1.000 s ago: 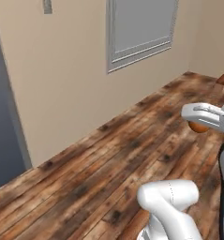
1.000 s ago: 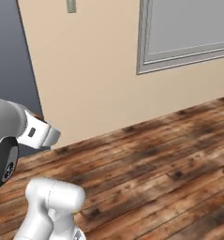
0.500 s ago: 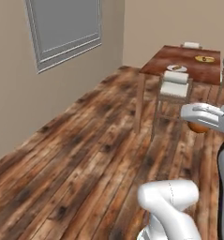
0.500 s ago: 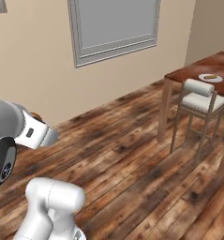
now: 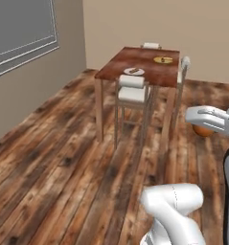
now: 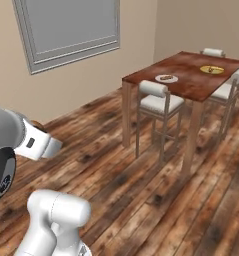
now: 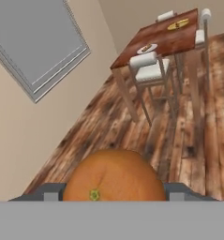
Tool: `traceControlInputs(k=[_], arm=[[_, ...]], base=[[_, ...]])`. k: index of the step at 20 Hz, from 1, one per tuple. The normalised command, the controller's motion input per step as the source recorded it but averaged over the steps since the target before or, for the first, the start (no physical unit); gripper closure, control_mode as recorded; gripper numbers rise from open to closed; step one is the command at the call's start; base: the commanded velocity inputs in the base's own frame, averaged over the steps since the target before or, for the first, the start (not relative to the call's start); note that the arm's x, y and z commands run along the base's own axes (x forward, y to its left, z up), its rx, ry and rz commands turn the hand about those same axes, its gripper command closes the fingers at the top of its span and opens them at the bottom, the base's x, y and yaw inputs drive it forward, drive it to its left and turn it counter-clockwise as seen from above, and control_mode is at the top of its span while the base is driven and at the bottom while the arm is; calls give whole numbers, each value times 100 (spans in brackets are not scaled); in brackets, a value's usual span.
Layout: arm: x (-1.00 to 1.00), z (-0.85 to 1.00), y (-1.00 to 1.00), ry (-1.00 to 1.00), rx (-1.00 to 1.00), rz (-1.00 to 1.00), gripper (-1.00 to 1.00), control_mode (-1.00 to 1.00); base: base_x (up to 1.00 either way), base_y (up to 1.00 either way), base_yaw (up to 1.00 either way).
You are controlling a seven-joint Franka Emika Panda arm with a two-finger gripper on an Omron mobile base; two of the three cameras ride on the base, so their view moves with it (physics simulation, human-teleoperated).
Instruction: Pick up the banana and tangerine from the fridge and place one fruit on each plate on the dining counter.
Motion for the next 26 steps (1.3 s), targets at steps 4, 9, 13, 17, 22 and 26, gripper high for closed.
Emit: traceControlInputs(k=[4, 9, 13, 17, 22, 26], arm=[[0, 0, 0, 0, 0, 0, 100, 100], [0, 0, 0, 0, 0, 0, 100, 100], [0, 0, 0, 0, 0, 0, 100, 100], [0, 0, 0, 0, 0, 0, 100, 100], [0, 0, 0, 0, 0, 0, 100, 100], [0, 0, 0, 0, 0, 0, 100, 100]], base=[[87, -67, -16], [100, -41, -11], [100, -12, -13], [100, 10, -24], [99, 49, -33], [85, 76, -33]])
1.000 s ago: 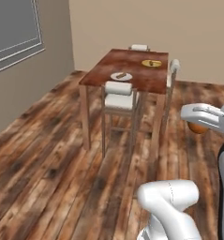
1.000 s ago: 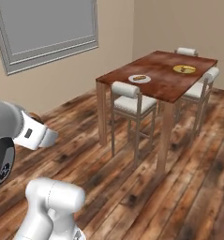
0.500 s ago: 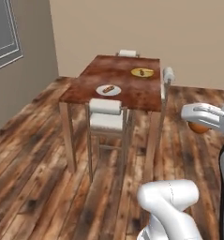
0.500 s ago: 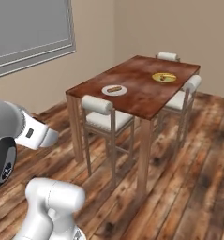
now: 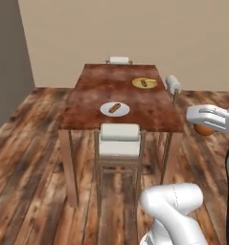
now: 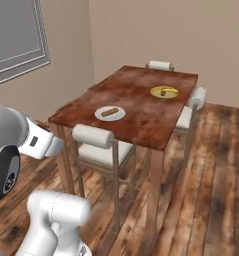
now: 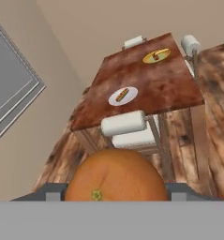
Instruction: Pick up the banana and tangerine from the fridge and place one fruit on each plate on the dining counter.
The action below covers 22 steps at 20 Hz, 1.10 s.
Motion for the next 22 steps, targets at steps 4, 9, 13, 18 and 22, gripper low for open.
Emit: traceControlInputs(k=[4, 9, 13, 18, 22], arm=[[0, 0, 0, 0, 0, 0, 100, 100], [0, 0, 0, 0, 0, 0, 100, 100], [0, 0, 0, 0, 0, 0, 100, 100], [0, 0, 0, 0, 0, 0, 100, 100], [0, 0, 0, 0, 0, 0, 100, 100]], base=[[65, 83, -28], [77, 54, -24], [89, 40, -24], [93, 18, -17], [87, 4, -11]])
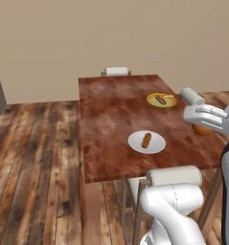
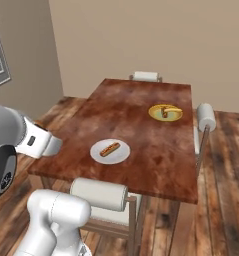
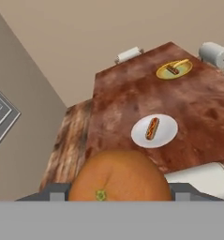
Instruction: Pick up the banana and tangerine from the fridge and place one fruit on each plate on the dining counter.
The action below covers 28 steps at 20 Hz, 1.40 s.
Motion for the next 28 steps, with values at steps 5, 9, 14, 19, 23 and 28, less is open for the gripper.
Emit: traceControlInputs(k=[5, 9, 14, 19, 23, 28], arm=[[0, 0, 0, 0, 0, 0, 100, 100], [100, -15, 0, 40, 0, -7, 100, -100], [100, -43, 0, 61, 0, -3, 100, -100], [88, -57, -6, 51, 0, -1, 100, -100], [53, -69, -22, 30, 0, 0, 100, -100], [31, -77, -29, 16, 0, 0, 100, -100]], base=[[89, 0, -8], [0, 0, 0], [0, 0, 0], [0, 0, 0], [0, 0, 0], [0, 0, 0]])
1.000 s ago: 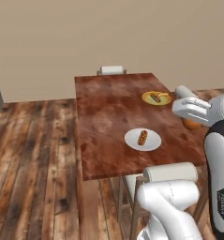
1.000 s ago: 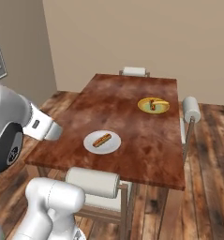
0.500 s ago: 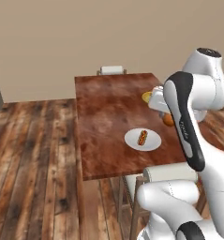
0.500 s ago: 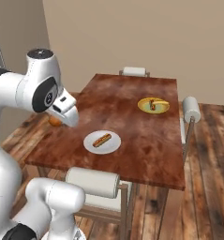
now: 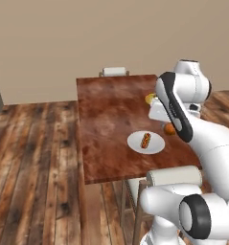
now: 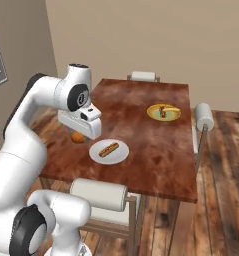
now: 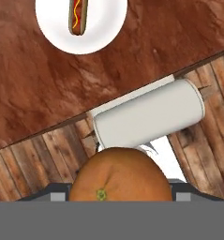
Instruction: Pick up the banana and tangerine from the fridge and place one fruit on each plate on the dining counter.
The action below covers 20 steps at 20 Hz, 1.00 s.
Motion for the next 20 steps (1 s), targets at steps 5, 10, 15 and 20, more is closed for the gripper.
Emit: traceControlInputs(k=[5, 10, 15, 20], arm=[[36, -69, -24, 2, 0, 0, 100, -100], [45, -58, -19, -2, 0, 0, 100, -100], [61, -49, -14, -1, 0, 0, 100, -100], [45, -36, -13, 0, 0, 0, 100, -100]], base=[[0, 0, 0], [0, 0, 0], [0, 0, 0], [0, 0, 0]])
